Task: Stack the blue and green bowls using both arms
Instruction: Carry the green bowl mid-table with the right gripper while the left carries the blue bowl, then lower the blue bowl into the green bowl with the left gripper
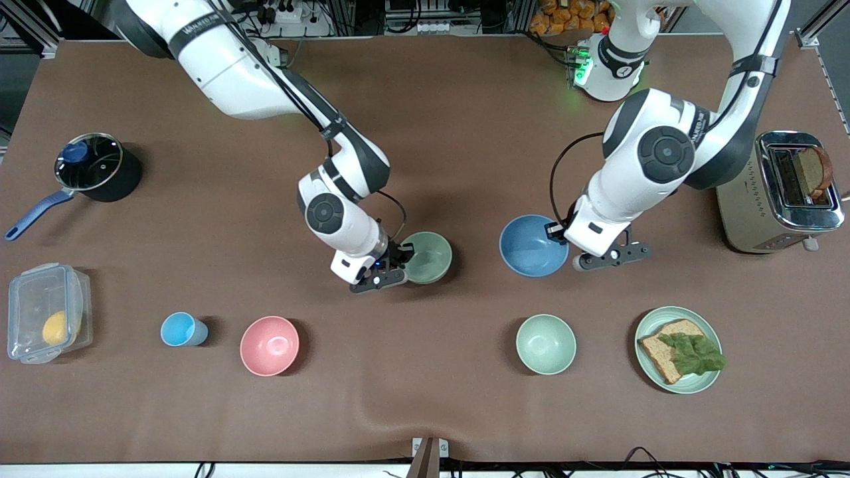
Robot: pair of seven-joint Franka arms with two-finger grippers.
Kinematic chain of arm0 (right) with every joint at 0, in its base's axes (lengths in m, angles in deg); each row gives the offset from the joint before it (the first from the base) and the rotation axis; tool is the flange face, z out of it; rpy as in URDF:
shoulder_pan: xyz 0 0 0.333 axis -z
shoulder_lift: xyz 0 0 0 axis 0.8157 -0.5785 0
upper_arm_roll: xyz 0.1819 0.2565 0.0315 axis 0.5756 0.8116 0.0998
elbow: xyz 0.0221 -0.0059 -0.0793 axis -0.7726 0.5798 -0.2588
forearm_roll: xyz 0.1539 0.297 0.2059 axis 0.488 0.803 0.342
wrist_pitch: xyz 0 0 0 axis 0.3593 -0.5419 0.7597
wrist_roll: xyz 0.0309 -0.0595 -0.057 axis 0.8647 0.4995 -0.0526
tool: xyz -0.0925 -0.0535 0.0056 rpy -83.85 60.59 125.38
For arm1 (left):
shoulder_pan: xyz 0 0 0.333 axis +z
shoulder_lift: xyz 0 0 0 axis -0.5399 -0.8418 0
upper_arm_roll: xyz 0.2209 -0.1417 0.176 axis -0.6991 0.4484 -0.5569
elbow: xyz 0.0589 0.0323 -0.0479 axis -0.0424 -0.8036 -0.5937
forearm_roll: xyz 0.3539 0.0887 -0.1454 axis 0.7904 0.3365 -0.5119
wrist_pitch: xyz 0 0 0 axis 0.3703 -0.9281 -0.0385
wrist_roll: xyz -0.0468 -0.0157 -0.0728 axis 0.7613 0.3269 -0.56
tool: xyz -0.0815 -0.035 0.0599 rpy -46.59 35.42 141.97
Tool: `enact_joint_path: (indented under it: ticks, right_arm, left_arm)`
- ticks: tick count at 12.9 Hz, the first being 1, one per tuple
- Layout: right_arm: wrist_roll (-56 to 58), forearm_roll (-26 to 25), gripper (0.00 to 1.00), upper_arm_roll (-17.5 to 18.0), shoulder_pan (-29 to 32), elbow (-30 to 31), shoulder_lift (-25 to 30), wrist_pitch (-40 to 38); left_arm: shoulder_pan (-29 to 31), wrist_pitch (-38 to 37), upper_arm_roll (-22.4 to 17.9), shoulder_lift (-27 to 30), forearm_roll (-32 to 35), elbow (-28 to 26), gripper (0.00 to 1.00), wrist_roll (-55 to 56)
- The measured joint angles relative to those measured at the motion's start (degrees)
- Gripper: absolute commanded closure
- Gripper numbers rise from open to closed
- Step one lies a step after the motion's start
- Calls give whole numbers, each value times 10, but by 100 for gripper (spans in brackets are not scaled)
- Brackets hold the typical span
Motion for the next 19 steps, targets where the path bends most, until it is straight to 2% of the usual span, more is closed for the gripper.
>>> enact_joint_path:
  ticks: [1,2,3,9,13,17,19]
  right_arm:
    - [-9,0,77,-1,-5,-5,-10,13]
    - [-19,1,34,0,-5,-8,-11,14]
    - [-39,1,0,-1,-5,-11,-12,14]
    - [-224,1,0,-5,0,-36,5,-6]
    - [-340,2,0,-8,52,-39,27,-30]
    - [-519,1,0,-7,59,-37,15,-32]
    - [-575,1,0,-7,55,-38,1,-30]
  left_arm:
    - [-5,0,0,-7,-5,4,100,10]
    - [-8,0,0,-13,-23,8,100,14]
    - [-9,1,0,-17,-46,11,100,15]
    - [-19,1,0,-23,-86,20,100,18]
    - [-34,5,0,-44,-87,37,100,50]
    - [-57,18,0,-76,-87,61,100,75]
    - [-70,39,0,-89,-87,65,100,94]
